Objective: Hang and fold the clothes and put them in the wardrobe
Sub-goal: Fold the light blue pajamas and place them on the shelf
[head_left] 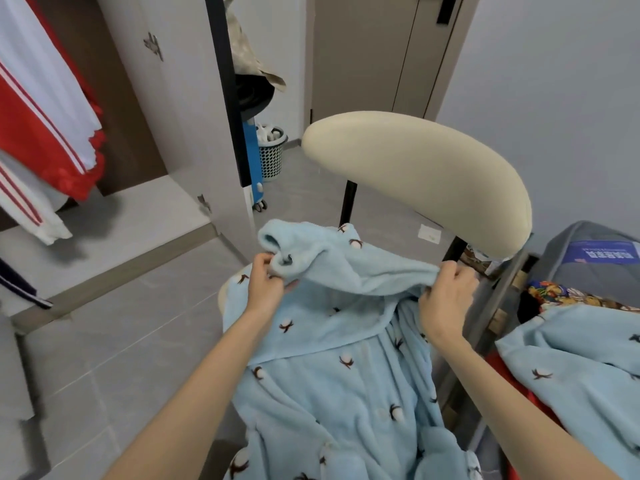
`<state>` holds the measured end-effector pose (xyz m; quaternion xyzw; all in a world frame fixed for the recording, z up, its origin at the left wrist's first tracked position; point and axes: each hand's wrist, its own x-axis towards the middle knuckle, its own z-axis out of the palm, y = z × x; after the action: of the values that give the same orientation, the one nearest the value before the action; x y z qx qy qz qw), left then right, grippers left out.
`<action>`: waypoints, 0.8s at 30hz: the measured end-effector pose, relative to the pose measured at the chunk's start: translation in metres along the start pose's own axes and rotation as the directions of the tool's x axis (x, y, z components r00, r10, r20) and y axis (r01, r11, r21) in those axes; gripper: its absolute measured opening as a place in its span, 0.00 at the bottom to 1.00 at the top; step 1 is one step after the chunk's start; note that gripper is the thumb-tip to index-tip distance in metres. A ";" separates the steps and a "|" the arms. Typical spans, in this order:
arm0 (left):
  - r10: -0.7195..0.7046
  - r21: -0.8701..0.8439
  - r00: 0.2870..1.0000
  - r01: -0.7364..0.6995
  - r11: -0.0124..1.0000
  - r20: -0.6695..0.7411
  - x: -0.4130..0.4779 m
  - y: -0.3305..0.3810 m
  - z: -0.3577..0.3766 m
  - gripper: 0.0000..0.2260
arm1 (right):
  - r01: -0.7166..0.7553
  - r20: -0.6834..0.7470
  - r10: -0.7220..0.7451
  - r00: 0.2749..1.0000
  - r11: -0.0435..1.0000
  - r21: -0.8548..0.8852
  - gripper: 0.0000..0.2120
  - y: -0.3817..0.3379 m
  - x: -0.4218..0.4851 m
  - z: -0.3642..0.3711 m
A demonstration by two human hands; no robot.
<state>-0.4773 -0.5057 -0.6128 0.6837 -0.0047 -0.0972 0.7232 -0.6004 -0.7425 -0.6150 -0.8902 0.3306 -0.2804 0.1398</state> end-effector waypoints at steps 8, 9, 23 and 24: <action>-0.421 0.044 0.879 0.441 0.897 -0.225 -0.012 -0.040 -0.028 0.22 | 0.419 0.679 -0.180 0.711 0.885 -0.204 0.23 0.036 -0.047 0.010; -0.406 0.061 0.888 0.427 0.902 -0.215 -0.011 -0.041 -0.028 0.24 | 0.402 0.677 -0.173 0.716 0.894 -0.197 0.24 0.035 -0.045 0.009; -0.167 0.402 0.934 0.291 0.868 -0.315 -0.012 -0.056 -0.021 0.16 | 0.314 0.464 -0.141 0.875 0.894 -0.320 0.15 0.033 -0.034 0.002; -0.123 0.425 0.927 0.277 0.862 -0.354 -0.017 -0.057 -0.023 0.15 | 0.314 0.479 -0.128 0.868 0.889 -0.333 0.15 0.033 -0.036 0.003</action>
<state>-0.4984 -0.4827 -0.6690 0.8408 0.1593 -0.0582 0.5142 -0.6376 -0.7424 -0.6465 -0.9722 0.2336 -0.0103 -0.0074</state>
